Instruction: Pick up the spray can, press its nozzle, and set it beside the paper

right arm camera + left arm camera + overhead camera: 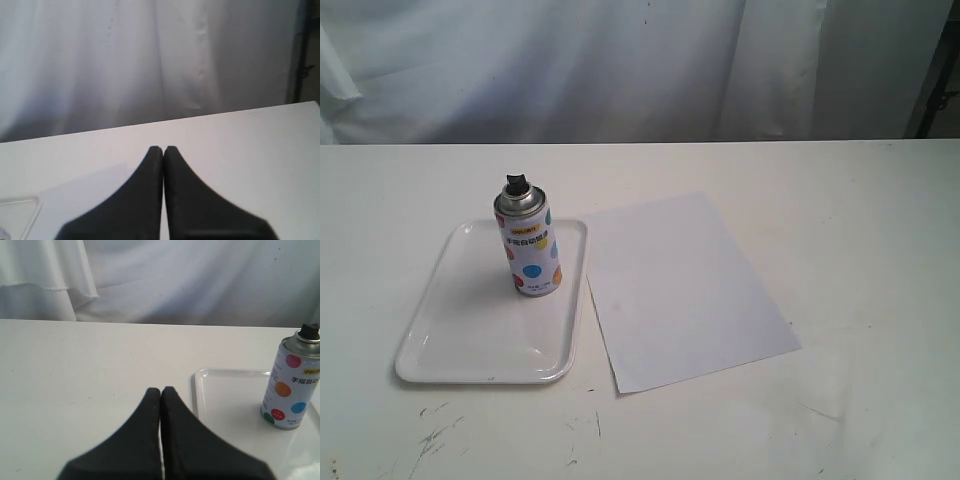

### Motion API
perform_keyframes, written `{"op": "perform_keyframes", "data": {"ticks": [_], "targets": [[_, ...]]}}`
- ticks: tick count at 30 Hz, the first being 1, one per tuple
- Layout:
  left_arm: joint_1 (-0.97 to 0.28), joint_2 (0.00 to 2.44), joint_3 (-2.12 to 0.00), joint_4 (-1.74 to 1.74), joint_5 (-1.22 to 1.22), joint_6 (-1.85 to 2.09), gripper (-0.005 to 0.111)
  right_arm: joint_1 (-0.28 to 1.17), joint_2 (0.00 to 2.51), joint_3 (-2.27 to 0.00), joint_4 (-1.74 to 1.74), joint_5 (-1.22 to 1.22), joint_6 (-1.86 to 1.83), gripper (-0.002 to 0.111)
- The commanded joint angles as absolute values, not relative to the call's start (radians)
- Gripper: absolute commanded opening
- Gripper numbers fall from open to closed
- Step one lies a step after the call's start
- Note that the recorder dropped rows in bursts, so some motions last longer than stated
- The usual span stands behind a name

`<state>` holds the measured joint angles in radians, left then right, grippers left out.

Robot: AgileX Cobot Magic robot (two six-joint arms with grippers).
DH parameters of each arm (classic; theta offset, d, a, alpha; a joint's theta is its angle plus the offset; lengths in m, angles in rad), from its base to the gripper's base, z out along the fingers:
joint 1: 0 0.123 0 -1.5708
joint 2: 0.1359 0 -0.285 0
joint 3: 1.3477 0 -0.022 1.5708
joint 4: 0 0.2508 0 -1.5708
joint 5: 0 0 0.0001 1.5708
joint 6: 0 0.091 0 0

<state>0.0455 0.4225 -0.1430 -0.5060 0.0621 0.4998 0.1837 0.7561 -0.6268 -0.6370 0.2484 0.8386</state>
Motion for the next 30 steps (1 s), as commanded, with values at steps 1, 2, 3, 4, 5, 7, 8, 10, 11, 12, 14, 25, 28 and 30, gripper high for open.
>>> {"op": "perform_keyframes", "data": {"ticks": [1, 2, 3, 4, 5, 7, 8, 10, 11, 12, 14, 25, 28, 30], "targets": [[0.048, 0.419, -0.139, -0.513, 0.058, 0.502, 0.000, 0.061, 0.595, -0.508, -0.638, 0.242, 0.845, 0.000], [0.048, 0.419, -0.139, -0.513, 0.058, 0.504, 0.000, 0.034, 0.559, -0.485, -0.638, 0.242, 0.845, 0.000], [0.048, 0.419, -0.139, -0.513, 0.058, 0.504, 0.000, 0.015, 0.523, -0.466, -0.638, 0.245, 0.845, 0.000], [0.048, 0.419, -0.139, -0.513, 0.058, 0.504, 0.000, -0.006, 0.489, -0.451, -0.638, 0.250, 0.845, 0.000], [0.048, 0.419, -0.139, -0.513, 0.058, 0.504, 0.000, -0.024, 0.458, -0.438, -0.638, 0.256, 0.845, 0.000], [0.048, 0.419, -0.139, -0.513, 0.058, 0.504, 0.000, -0.049, 0.407, -0.424, -0.638, 0.268, 0.845, 0.000], [0.048, 0.419, -0.139, -0.513, 0.058, 0.504, 0.000, -0.053, 0.382, -0.417, -0.638, 0.272, 0.845, 0.000], [0.048, 0.419, -0.139, -0.513, 0.058, 0.504, 0.000, -0.055, 0.345, -0.416, -0.638, 0.296, 0.841, 0.000], [0.048, 0.419, -0.139, -0.513, 0.058, 0.504, 0.000, -0.055, 0.330, -0.416, -0.638, 0.303, 0.841, 0.000], [0.048, 0.419, -0.139, -0.513, 0.058, 0.504, 0.000, -0.055, 0.319, -0.416, -0.638, 0.310, 0.841, 0.000], [0.048, 0.419, -0.139, -0.513, 0.058, 0.504, 0.000, -0.055, 0.299, -0.416, -0.638, 0.309, 0.836, 0.000], [0.048, 0.419, -0.139, -0.513, 0.058, 0.502, 0.000, -0.053, 0.279, -0.416, -0.483, 0.293, 0.736, 0.000], [0.048, 0.419, -0.139, -0.513, 0.058, 0.505, 0.000, -0.053, 0.279, -0.416, -0.272, 0.294, 0.450, 0.000], [0.048, 0.419, -0.139, -0.513, 0.058, 0.505, 0.000, -0.053, 0.279, -0.416, -0.134, 0.295, 0.270, 0.000]]}}
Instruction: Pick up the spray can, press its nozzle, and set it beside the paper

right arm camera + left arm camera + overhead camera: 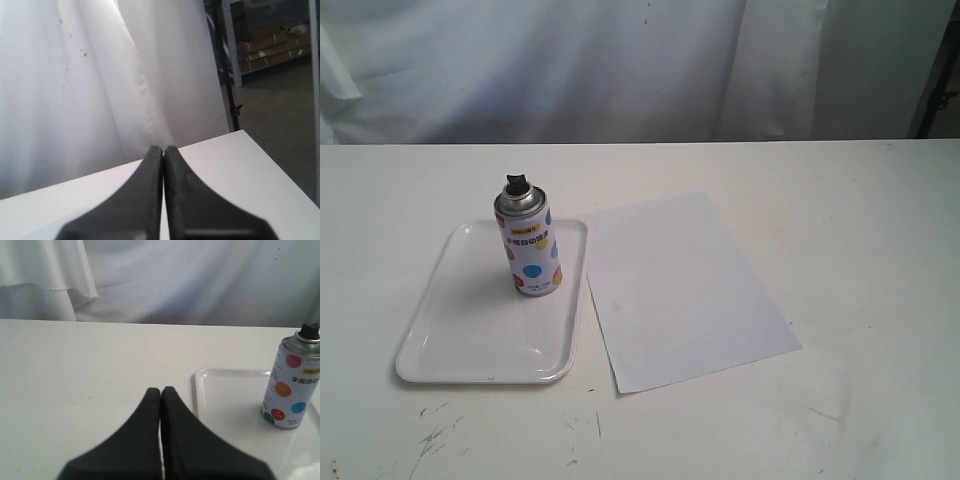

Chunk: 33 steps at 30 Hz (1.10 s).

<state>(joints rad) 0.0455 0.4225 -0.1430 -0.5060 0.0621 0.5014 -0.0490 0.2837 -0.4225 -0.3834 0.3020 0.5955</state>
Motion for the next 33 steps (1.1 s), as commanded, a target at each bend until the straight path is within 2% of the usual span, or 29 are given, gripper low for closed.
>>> {"op": "perform_keyframes", "data": {"ticks": [1, 4, 11, 19, 33], "targets": [[0.048, 0.419, -0.139, -0.513, 0.058, 0.505, 0.000, -0.053, 0.279, -0.416, -0.064, 0.296, 0.186, 0.000], [0.048, 0.419, -0.139, -0.513, 0.058, 0.505, 0.000, -0.053, 0.279, -0.415, 0.049, 0.300, 0.053, 0.000], [0.048, 0.419, -0.139, -0.513, 0.058, 0.503, 0.000, -0.053, 0.192, -0.222, 0.069, 0.140, 0.055, 0.000], [0.048, 0.419, -0.139, -0.513, 0.058, 0.505, 0.000, -0.053, 0.135, -0.138, 0.071, 0.134, 0.059, 0.000], [0.048, 0.419, -0.139, -0.513, 0.058, 0.505, 0.000, -0.104, 0.000, -0.137, 0.032, 0.285, 0.041, 0.000]]}}
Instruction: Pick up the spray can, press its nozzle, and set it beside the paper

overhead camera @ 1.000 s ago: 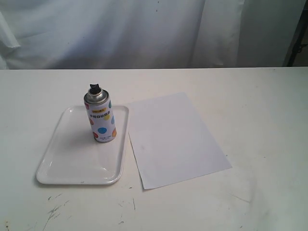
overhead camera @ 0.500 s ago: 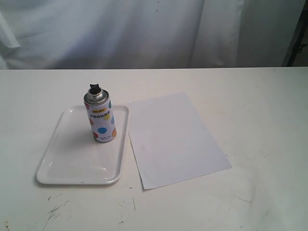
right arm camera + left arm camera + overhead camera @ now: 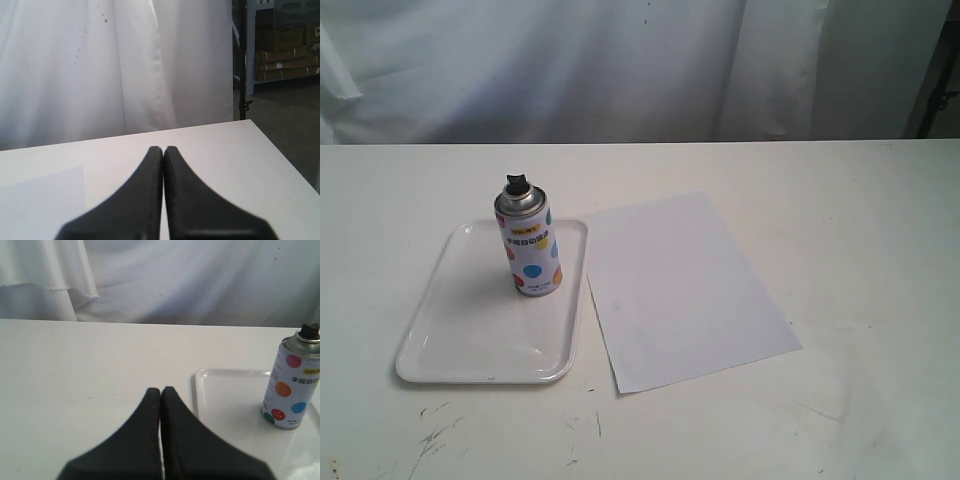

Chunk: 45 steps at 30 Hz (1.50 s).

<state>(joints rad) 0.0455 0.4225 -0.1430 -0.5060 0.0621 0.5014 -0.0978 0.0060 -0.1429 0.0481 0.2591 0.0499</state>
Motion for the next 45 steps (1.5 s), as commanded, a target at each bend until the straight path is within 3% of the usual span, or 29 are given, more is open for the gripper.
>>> {"op": "perform_keyframes", "data": {"ticks": [1, 8, 14, 25, 45], "targets": [[0.048, 0.419, -0.139, -0.513, 0.058, 0.505, 0.000, -0.104, 0.000, -0.137, 0.032, 0.291, 0.041, 0.000], [0.048, 0.419, -0.139, -0.513, 0.058, 0.505, 0.000, -0.104, 0.000, -0.123, 0.034, 0.279, 0.041, 0.000], [0.048, 0.419, -0.139, -0.513, 0.058, 0.505, 0.000, -0.104, 0.000, 0.000, 0.042, 0.067, 0.097, 0.000], [0.048, 0.419, -0.139, -0.513, 0.058, 0.505, 0.000, -0.102, 0.000, 0.000, 0.036, 0.347, 0.059, 0.000], [0.048, 0.419, -0.139, -0.513, 0.058, 0.503, 0.000, -0.102, 0.000, 0.000, -0.009, 0.347, 0.059, 0.000]]}}
